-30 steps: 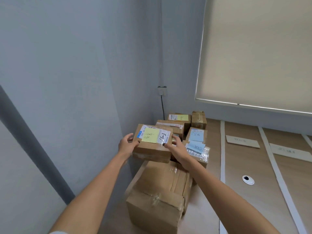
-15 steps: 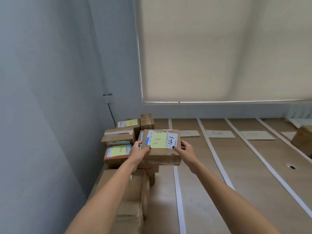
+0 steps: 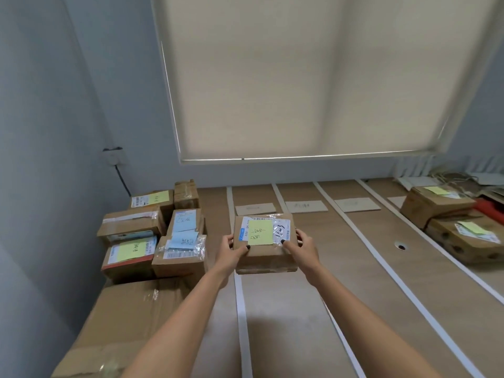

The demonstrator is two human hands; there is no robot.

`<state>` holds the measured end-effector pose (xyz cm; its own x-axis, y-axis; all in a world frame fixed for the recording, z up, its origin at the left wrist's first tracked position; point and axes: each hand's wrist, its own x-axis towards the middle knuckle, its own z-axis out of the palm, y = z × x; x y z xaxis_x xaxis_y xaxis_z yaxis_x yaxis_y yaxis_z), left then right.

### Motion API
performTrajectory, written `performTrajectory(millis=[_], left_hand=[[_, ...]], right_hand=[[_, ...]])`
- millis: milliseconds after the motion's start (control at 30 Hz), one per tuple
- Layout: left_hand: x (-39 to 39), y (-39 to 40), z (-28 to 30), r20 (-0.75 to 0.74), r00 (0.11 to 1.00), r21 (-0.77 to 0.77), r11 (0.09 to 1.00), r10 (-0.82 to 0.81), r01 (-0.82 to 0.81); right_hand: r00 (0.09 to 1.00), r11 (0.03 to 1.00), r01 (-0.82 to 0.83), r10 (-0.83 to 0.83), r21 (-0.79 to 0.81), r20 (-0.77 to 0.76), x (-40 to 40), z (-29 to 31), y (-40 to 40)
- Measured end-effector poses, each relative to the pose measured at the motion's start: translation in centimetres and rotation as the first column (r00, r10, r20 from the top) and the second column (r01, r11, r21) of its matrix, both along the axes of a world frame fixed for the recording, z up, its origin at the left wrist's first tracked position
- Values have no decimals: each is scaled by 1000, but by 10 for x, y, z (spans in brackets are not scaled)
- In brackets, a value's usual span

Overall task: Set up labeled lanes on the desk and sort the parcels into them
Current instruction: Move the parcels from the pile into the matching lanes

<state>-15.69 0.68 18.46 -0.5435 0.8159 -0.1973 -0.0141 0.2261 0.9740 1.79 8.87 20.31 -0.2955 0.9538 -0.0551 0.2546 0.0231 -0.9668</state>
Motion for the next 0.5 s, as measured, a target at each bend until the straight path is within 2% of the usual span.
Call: performTrajectory(millis=[233, 500], left_hand=[[50, 38, -16, 5, 999, 2, 999, 48, -49], [151, 87, -30, 10, 987, -38, 987, 158, -158]], right_hand=[[1000, 1000, -25, 25, 13, -18, 43, -22, 47], [994, 993, -112, 112, -26, 0, 135, -44, 106]])
